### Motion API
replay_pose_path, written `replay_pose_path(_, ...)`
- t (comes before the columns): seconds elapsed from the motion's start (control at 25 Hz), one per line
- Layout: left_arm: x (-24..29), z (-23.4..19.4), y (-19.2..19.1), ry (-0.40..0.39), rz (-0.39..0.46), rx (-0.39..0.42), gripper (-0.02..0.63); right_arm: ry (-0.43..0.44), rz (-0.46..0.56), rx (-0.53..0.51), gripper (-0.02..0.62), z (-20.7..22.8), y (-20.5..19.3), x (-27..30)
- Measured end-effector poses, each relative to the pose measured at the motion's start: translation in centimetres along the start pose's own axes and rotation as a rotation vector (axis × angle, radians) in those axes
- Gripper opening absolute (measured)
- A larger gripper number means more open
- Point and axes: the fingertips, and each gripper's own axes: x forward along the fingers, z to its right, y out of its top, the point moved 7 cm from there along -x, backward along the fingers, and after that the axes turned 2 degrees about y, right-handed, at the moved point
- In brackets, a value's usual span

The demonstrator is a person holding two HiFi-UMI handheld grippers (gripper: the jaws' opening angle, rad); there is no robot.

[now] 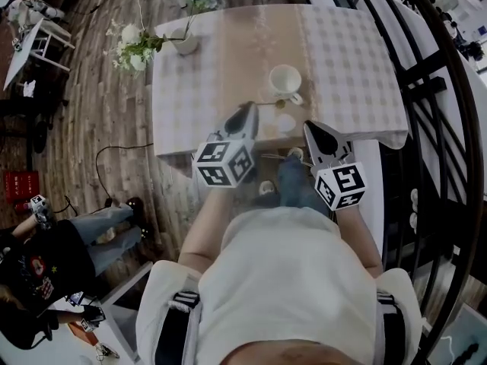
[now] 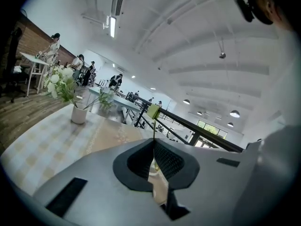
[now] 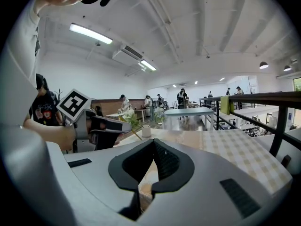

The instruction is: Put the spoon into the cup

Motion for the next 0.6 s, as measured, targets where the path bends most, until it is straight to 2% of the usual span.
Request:
replay_pose_path(0.44,5.9,0.4,-0.1,0.051,-0.046,-0.021,0.005,0.034,-0.007,0.019,0.0,4.3,1.3,2.1)
replay_pose_path(0.6,5.4,-0.3,-2.4,0.067,-0.06,-0.02,0.005,0.037,-0.006,0.027,0.0,3.6,-0.7,1.4)
